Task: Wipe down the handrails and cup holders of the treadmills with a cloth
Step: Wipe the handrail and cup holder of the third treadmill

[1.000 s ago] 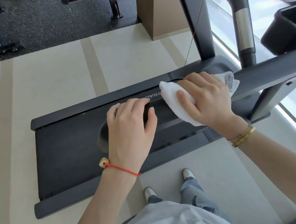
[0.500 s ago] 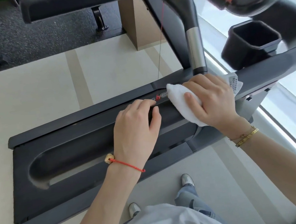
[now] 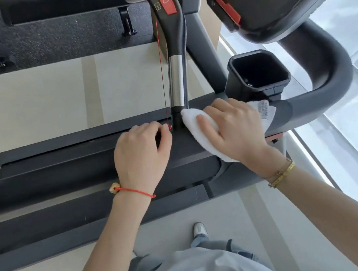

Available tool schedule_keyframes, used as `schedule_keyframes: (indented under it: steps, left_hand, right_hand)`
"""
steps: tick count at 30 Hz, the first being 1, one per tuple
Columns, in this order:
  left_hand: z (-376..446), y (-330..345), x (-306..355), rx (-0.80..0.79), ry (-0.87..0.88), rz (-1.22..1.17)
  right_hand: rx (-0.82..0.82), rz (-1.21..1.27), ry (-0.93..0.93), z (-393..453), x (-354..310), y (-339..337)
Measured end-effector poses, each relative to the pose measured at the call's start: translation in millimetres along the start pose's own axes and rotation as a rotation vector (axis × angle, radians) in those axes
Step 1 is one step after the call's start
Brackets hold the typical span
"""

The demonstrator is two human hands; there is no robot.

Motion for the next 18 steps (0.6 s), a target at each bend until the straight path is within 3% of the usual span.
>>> schedule_keyframes:
  steps: [5,11,18]
  left_hand:
    - [0,-6,-3,0.105,-0.004,0.123]
    - [0,-5,-5,0.075,-0.035,0.122]
    - [0,-4,-5,0.075,-0.013,0.14]
  right_hand:
    - [-0.045,0.116,-0.088,-3,-24,9]
    - [-0.028,0.025,0.004,-5,47,-10]
    - [-0.011,0.087,-0.037,-1,-30,13]
Point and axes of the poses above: each hand's wrist, its own z-axis towards the middle knuckle, its own y-axis out of the palm, x = y × z, the point moved 9 cm from there along z, towards the middle knuckle, and after that the axes turned 12 degrees about x, right-handed, at the moved point
